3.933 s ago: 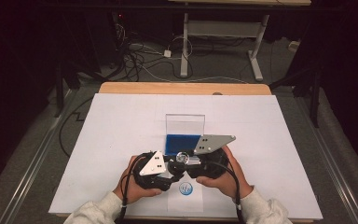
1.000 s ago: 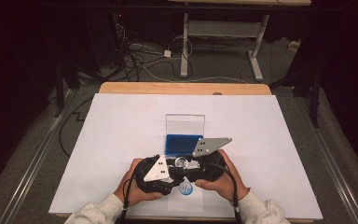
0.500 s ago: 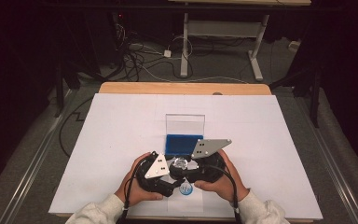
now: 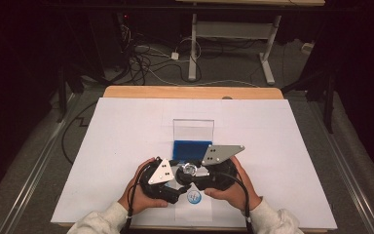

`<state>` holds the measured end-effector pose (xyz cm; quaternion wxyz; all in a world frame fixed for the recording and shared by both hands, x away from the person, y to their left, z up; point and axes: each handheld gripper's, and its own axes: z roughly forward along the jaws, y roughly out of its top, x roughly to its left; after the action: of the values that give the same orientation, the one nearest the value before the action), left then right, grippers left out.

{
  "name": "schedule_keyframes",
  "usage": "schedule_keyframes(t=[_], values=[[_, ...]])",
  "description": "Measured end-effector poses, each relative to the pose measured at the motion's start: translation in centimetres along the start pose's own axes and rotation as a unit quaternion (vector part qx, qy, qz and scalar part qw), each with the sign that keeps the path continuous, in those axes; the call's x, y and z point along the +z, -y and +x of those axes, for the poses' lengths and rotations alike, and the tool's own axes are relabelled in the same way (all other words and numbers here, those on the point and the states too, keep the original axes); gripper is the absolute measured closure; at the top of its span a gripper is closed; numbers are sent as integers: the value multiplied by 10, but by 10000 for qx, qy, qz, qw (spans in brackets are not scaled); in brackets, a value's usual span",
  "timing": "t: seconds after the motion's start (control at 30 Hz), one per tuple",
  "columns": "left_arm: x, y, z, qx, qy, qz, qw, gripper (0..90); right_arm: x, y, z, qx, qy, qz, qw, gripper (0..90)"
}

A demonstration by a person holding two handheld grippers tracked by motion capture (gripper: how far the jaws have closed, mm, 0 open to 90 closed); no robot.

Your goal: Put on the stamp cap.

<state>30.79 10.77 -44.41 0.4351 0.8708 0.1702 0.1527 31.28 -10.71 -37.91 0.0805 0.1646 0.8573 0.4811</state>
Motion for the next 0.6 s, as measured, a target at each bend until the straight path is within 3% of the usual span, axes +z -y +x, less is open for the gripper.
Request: schedule_keyframes(t=[0.33, 0.6], values=[[-8, 4, 5, 47, -108, 27, 9999, 160, -15, -2, -8, 59, 139, -179, 9997, 566], [-21, 10, 11, 67, -283, 56, 9996, 160, -22, -1, -12, 66, 259, -143, 9995, 566]])
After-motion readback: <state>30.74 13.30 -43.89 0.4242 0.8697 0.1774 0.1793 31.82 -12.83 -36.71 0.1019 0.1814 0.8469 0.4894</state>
